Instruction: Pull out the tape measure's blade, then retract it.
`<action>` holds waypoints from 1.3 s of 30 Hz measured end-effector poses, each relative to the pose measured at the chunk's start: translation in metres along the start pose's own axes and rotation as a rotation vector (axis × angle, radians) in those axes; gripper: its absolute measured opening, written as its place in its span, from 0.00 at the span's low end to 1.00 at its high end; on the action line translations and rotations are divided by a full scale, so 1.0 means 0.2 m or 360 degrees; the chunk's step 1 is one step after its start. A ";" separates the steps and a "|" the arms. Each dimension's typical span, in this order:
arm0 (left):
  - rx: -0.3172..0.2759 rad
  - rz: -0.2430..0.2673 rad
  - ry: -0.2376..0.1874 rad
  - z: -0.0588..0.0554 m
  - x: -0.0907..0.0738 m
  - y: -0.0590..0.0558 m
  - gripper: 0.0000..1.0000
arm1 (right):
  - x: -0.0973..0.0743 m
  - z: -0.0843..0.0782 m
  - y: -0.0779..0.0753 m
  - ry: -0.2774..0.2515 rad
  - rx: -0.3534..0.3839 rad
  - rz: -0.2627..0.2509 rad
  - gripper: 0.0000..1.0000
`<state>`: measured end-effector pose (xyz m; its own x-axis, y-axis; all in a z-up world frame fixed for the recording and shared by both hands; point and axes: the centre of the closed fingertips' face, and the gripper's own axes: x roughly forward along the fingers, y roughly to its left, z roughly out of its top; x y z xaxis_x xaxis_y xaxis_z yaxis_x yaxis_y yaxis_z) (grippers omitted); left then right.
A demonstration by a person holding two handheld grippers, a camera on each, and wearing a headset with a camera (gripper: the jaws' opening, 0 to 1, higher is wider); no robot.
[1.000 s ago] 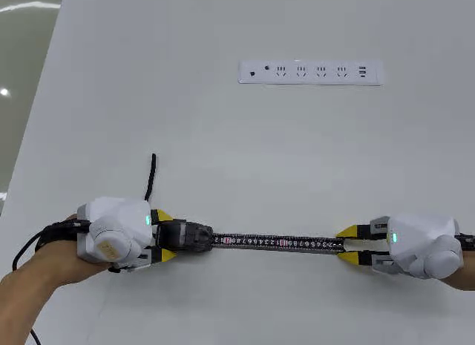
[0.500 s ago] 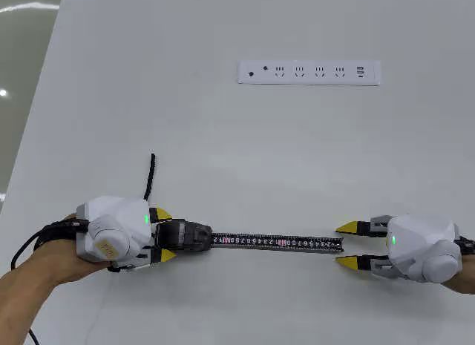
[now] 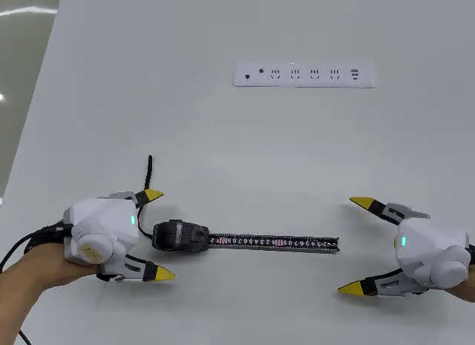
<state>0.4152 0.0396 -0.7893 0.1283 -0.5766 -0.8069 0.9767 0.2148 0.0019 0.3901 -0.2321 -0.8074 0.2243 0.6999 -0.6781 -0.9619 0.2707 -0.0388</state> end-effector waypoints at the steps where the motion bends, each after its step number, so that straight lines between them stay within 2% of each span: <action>1: 0.0000 0.0003 0.0002 0.00 0.00 0.00 1.00 | 0.00 0.00 0.00 -0.0009 0.0012 -0.0005 1.00; 20: -0.0036 0.0051 -0.0049 -0.02 -0.06 -0.01 1.00 | -0.03 0.00 0.00 -0.0006 0.0036 -0.0045 1.00; 24: -0.0056 0.0094 -0.0079 -0.03 -0.08 -0.01 1.00 | -0.06 0.00 0.02 -0.0013 0.0076 -0.0080 1.00; 25: -0.0107 0.0132 -0.0127 -0.04 -0.10 -0.02 1.00 | -0.09 -0.01 0.04 -0.0030 0.0108 -0.0117 1.00; 35: -0.0297 0.0279 -0.0291 -0.04 -0.16 -0.10 1.00 | -0.14 -0.03 0.12 -0.0054 0.0219 -0.0246 1.00; 39: -0.0397 0.0346 -0.0361 -0.04 -0.18 -0.14 1.00 | -0.16 -0.01 0.15 -0.0083 0.0287 -0.0334 1.00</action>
<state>0.3817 0.0603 -0.7656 0.3894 -0.6499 -0.6527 0.8544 0.5195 -0.0075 0.3545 -0.2481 -0.7880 0.4277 0.6481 -0.6301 -0.8514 0.5230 -0.0400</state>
